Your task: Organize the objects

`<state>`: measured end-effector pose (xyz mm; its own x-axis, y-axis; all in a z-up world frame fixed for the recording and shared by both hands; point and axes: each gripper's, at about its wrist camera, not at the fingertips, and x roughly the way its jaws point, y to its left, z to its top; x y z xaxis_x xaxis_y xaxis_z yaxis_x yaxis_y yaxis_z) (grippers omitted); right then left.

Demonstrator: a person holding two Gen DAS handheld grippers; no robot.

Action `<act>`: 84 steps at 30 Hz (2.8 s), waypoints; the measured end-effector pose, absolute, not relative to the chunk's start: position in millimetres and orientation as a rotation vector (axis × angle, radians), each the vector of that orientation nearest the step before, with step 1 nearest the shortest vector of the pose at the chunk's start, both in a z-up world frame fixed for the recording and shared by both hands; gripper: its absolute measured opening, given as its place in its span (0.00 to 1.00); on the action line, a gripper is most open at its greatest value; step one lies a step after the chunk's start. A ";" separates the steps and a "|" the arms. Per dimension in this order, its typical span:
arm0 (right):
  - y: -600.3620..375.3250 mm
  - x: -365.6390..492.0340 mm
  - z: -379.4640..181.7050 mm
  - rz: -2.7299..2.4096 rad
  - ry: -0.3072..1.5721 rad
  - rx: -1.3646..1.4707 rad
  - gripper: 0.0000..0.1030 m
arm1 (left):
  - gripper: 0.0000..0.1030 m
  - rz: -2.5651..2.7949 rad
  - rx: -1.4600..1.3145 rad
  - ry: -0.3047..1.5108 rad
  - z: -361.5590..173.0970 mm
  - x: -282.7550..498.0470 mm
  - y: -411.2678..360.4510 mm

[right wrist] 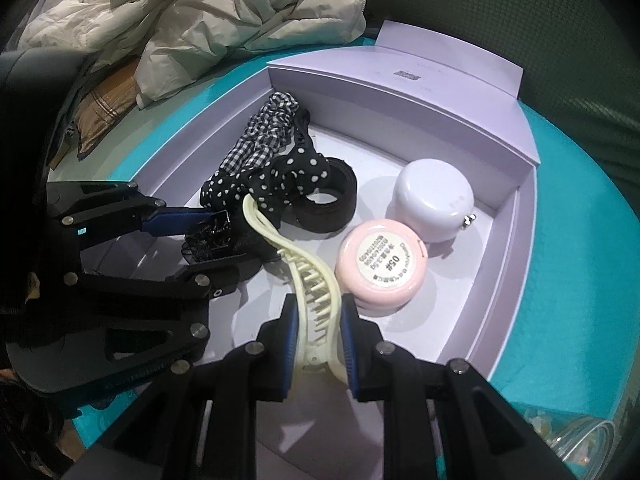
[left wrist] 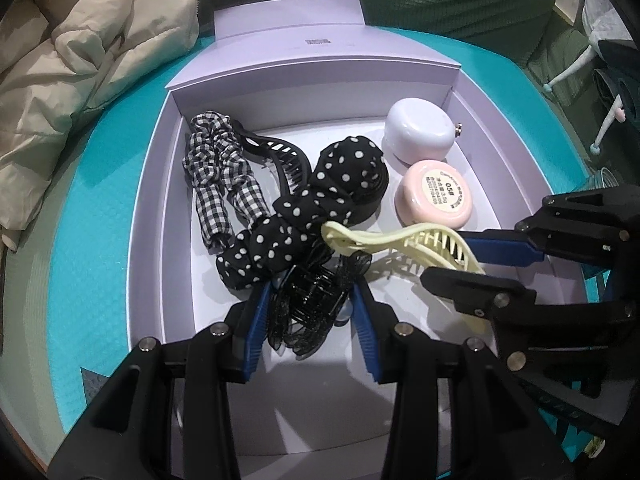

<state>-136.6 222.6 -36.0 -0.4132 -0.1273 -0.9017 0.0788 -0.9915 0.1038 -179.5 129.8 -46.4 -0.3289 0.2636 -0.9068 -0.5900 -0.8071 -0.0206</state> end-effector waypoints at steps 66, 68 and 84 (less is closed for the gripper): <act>240.1 -91.7 34.1 -2.953 -0.171 1.479 0.62 | 0.73 2.448 -1.329 0.210 17.0 -151.1 87.6; 237.1 -85.5 41.1 -2.966 -0.172 1.467 0.62 | 0.73 2.454 -1.323 0.198 22.2 -146.7 84.1; 207.0 -19.7 80.0 -3.009 -0.172 1.403 0.63 | 0.74 2.519 -1.261 0.227 65.1 -78.8 56.1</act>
<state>-19.7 207.0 80.0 -0.6301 0.1212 -0.7670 -0.2079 -0.9780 0.0163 -78.8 56.1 65.1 -0.5625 0.2062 -0.8007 -0.3462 -0.9381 0.0016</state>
